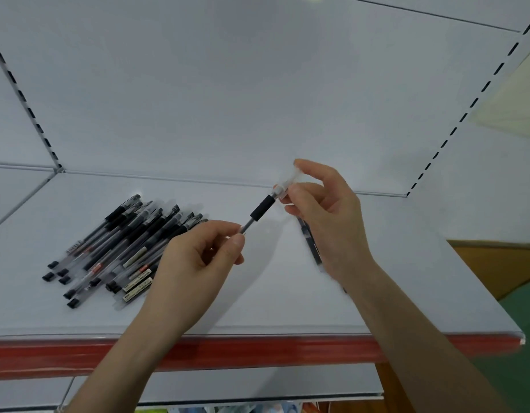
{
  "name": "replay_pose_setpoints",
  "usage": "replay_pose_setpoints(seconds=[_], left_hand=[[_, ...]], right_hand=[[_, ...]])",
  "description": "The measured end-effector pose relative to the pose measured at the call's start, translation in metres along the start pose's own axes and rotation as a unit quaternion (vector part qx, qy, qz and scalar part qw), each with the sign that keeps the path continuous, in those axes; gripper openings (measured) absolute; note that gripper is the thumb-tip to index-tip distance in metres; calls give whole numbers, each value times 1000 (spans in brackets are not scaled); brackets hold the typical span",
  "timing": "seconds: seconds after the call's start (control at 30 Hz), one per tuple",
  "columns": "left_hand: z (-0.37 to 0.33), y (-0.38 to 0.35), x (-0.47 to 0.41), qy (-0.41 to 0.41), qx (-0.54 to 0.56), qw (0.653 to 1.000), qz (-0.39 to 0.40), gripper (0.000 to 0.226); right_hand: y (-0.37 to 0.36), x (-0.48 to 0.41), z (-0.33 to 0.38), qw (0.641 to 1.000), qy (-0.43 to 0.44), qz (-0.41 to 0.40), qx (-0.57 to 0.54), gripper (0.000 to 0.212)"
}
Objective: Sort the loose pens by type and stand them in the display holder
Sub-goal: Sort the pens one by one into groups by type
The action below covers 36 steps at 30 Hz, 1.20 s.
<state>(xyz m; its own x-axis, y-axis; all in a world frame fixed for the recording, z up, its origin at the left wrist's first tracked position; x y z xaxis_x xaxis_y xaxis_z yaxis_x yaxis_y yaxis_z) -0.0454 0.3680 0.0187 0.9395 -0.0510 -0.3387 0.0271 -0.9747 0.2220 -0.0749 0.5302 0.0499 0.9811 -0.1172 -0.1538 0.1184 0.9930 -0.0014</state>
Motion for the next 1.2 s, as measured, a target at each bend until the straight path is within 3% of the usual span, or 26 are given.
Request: replay_pose_setpoints(seconds=[0.17,0.47,0.83,0.97,1.07,1.2], left_hand=[[4,1,0,-3,-12,1000,5,4],[5,-4,-1,-4,-55,998,14,25],[-2,-7,-5,-21,-41,998,34,17],[12,1,-5,-4,-96,995,25,12],[25,3,-7,-10,-208,978,17,8],[31,-6,-9,-34,-294,955,27,13]], right_hand=[[10,-5,2,999,26,-19,17,14],[12,-1,-12,998,33,-57,12,10],[21,-13,3,1000,18,-18,6,14],[41,-25,-1,997,-30,-67,-18,12],[60,-28,-11,993,-66,-94,-13,10],[84,-23,-28,988,-87,-117,48,13]])
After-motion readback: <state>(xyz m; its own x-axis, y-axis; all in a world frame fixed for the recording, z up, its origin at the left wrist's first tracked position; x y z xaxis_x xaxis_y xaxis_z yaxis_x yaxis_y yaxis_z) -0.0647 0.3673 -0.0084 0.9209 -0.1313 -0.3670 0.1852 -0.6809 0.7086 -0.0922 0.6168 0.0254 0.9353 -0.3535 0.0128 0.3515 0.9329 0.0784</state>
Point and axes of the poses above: each hand's wrist, its own x-axis away from the middle knuckle, its own y-axis out of the back of the hand, z = x × y, the point moved 3 cm from there along -x, towards the middle knuckle, and after that the axes turned 7 degrees about -y, right-handed, at the moved point
